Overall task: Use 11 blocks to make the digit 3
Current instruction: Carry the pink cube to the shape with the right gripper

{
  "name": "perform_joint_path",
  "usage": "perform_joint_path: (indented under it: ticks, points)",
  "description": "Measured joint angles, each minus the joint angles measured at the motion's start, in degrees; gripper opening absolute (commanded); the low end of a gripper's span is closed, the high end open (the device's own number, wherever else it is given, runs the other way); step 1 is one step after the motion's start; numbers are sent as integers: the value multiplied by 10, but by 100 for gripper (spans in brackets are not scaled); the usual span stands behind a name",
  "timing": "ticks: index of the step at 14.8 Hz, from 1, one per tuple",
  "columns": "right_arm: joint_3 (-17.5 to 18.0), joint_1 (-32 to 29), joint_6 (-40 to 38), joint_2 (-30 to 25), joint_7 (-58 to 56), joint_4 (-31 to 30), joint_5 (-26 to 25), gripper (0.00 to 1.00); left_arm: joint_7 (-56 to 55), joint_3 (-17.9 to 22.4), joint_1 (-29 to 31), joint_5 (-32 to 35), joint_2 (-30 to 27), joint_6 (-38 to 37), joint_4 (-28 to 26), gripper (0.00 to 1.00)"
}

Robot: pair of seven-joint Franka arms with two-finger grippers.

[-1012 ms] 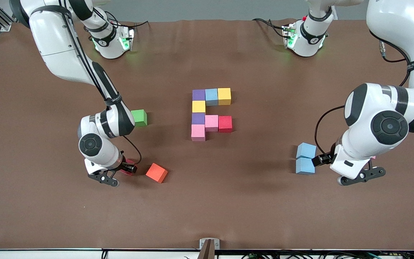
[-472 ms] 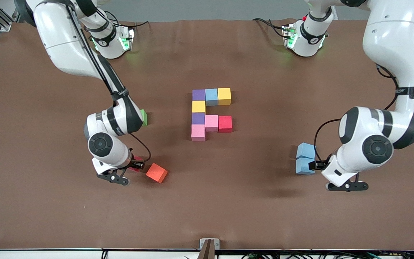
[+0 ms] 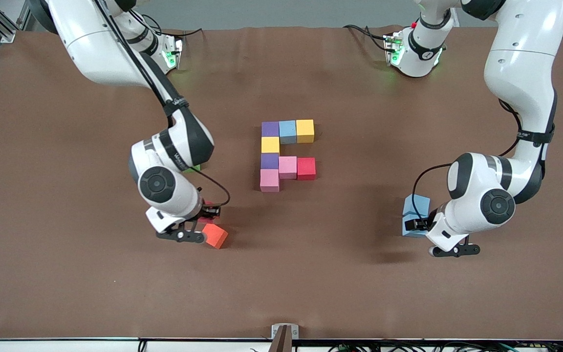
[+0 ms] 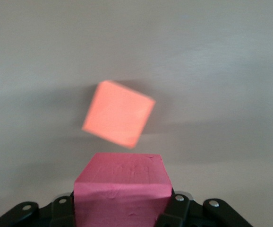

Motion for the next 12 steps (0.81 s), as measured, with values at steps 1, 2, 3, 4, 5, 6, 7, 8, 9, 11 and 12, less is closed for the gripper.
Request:
perform_joint_path:
  ticks: [1, 2, 3, 4, 5, 6, 7, 8, 9, 11, 12]
  points:
    - [6, 6, 3, 1, -19, 4, 0, 0, 0, 0, 2, 0, 5, 2, 0, 100]
    - [9, 15, 7, 2, -30, 11, 0, 0, 0, 0, 3, 0, 8, 4, 0, 100]
    - [10, 25, 16, 4, -33, 16, 0, 0, 0, 0, 3, -1, 12, 6, 0, 100]
    - [10, 34, 28, 8, -33, 19, 0, 0, 0, 0, 3, -2, 15, 7, 0, 100]
    - [11, 44, 43, 16, -33, 22, 0, 0, 0, -1, 3, -2, 19, 8, 0, 100]
    - [11, 53, 56, 28, -29, 28, 0, 0, 0, -1, 3, -2, 23, 11, 0, 100]
    - [11, 63, 63, 44, -22, 40, 0, 0, 0, -1, 3, -2, 27, 17, 0, 97]
    - [11, 74, 65, 65, -14, 61, 0, 0, 0, -1, 3, -2, 32, 23, 0, 90]
    - [11, 84, 64, 87, -8, 86, 0, 0, 0, -1, 3, -2, 35, 26, 0, 72]
    - [10, 103, 51, 129, -3, 137, 0, 0, 0, -2, 2, -2, 38, 29, 0, 44]
    - [10, 110, 44, 147, 0, 158, 0, 0, 0, -2, 1, -2, 38, 30, 0, 32]
